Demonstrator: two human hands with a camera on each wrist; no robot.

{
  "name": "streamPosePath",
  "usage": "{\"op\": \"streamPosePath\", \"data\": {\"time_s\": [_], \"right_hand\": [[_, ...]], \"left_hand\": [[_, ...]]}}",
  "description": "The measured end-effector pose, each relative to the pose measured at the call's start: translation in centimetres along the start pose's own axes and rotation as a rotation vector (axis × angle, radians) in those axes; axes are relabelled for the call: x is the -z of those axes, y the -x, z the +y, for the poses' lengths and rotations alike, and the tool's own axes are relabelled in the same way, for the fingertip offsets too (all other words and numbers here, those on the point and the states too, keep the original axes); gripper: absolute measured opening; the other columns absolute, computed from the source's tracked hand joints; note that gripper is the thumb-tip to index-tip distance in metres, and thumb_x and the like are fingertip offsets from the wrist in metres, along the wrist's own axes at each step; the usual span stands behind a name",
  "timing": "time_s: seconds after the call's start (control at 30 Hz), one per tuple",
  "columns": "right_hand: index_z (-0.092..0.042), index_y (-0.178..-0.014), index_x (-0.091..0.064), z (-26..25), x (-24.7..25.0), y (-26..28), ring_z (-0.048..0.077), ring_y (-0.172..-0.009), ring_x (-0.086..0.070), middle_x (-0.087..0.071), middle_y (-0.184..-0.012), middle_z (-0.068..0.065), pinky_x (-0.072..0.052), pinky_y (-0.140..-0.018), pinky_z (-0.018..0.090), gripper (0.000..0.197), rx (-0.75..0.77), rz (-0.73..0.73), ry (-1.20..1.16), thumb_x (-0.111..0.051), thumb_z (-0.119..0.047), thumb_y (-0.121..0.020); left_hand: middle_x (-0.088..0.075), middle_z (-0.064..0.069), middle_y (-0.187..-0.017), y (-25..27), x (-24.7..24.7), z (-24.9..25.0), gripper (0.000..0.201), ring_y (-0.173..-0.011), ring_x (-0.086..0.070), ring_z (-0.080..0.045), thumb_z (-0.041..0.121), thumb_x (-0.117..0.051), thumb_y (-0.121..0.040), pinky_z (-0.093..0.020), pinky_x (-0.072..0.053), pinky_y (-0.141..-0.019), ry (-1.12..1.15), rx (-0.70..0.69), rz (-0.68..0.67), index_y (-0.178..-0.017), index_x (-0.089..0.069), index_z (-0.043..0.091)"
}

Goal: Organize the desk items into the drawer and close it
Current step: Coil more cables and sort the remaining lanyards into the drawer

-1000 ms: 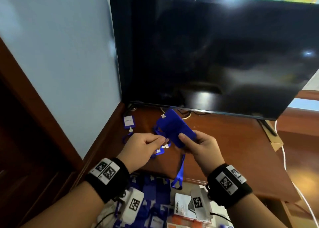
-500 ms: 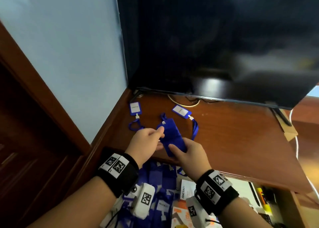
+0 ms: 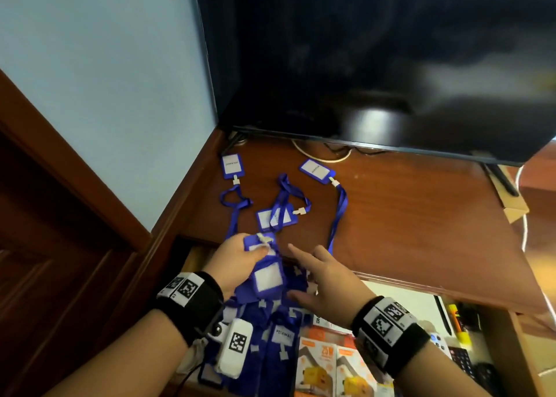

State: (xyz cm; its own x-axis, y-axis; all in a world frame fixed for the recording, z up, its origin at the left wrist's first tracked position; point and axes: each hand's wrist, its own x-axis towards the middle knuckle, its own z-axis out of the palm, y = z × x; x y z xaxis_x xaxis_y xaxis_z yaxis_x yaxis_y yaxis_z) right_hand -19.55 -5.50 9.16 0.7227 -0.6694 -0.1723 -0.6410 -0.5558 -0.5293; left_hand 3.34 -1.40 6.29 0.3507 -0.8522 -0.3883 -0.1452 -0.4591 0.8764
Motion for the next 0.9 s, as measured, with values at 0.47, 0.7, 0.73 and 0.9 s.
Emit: {"op": "streamPosePath", "data": {"time_s": [0.47, 0.7, 0.73, 0.9], "right_hand": [[-0.030, -0.133, -0.060, 4.9, -0.3, -2.4, 0.021, -0.099, -0.064, -0.054, -0.112, -0.001, -0.052, -0.092, 0.038, 0.045, -0.153, -0.084, -0.050, -0.069, -0.039, -0.090], [-0.015, -0.137, -0.059, 4.8, 0.6, -9.4, 0.024, -0.112, -0.058, -0.060, -0.124, 0.004, -0.044, -0.093, 0.028, 0.041, -0.138, -0.096, 0.071, -0.059, -0.033, -0.099], [-0.016, -0.139, -0.055, 5.0, 0.5, -10.6, 0.025, -0.115, -0.058, -0.060, -0.125, 0.007, -0.045, -0.095, 0.030, 0.045, -0.200, -0.094, 0.049, -0.059, -0.034, -0.098], [-0.022, -0.149, -0.037, 5.9, -0.5, -15.0, 0.033, -0.118, -0.060, -0.060, -0.131, 0.016, -0.048, -0.096, 0.038, 0.060, -0.367, -0.071, -0.065, -0.062, -0.032, -0.095]], "left_hand": [[-0.075, -0.007, -0.104, -8.0, -1.4, -11.7, 0.020, -0.097, -0.070, -0.031, 0.029, -0.080, -0.089, -0.036, -0.055, -0.087, -0.395, 0.203, 0.063, -0.105, -0.071, 0.022], [-0.071, -0.010, -0.101, -9.3, -2.5, -12.0, 0.016, -0.091, -0.066, -0.032, 0.031, -0.076, -0.093, -0.031, -0.047, -0.077, -0.461, 0.204, 0.064, -0.097, -0.063, 0.023], [-0.073, -0.009, -0.104, -9.4, -2.6, -12.0, 0.018, -0.096, -0.068, -0.033, 0.033, -0.077, -0.092, -0.033, -0.051, -0.080, -0.476, 0.207, 0.059, -0.098, -0.063, 0.024], [-0.064, -0.013, -0.128, -9.0, -2.3, -12.0, 0.042, -0.116, -0.062, -0.033, 0.042, -0.075, -0.092, -0.039, -0.053, -0.097, -0.668, 0.187, 0.035, -0.125, -0.064, 0.019]]}}
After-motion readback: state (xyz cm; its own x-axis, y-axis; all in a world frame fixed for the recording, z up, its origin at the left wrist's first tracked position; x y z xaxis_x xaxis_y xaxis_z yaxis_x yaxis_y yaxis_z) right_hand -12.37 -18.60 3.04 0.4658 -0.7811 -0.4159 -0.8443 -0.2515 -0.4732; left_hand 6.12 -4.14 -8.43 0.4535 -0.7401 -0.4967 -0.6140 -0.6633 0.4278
